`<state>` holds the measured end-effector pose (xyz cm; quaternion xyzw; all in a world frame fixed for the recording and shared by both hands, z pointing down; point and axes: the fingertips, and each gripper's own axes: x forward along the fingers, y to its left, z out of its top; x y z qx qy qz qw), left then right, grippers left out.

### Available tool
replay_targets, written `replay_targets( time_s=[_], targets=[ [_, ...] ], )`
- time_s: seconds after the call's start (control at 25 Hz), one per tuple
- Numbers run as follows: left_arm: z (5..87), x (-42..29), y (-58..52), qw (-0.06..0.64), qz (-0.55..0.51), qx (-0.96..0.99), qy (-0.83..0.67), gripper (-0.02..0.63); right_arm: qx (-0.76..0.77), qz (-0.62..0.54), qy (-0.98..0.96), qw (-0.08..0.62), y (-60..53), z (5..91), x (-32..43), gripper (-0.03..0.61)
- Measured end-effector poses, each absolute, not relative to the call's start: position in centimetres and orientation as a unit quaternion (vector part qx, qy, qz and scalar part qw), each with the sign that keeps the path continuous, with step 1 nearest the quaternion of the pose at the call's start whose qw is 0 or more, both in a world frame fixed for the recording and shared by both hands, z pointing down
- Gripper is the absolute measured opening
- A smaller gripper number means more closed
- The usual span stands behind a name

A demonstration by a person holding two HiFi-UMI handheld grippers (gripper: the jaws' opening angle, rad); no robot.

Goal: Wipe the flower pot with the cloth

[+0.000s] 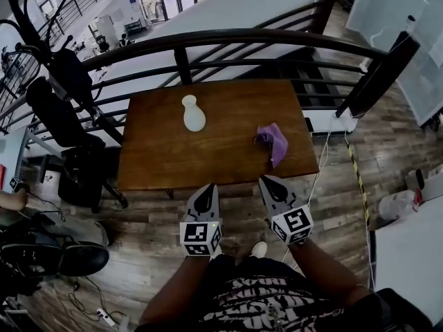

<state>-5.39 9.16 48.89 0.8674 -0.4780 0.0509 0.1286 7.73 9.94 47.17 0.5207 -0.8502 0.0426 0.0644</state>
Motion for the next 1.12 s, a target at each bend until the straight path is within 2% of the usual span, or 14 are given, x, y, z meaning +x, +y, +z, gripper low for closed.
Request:
replay_targets(
  time_s=[0.4, 1.12],
  targets=[
    [50.0, -4.8, 12.5, 0.127, 0.075, 0.842, -0.518, -0.002, 0.502, 0.053, -0.861, 0.055, 11.7, 48.8, 10.6, -0.002],
    [49.3, -5.1, 11.4, 0.125, 0.067, 0.865, -0.482, -0.002, 0.516, 0.039, -0.853, 0.068, 12.5, 47.5, 8.6, -0.002]
  ],
)
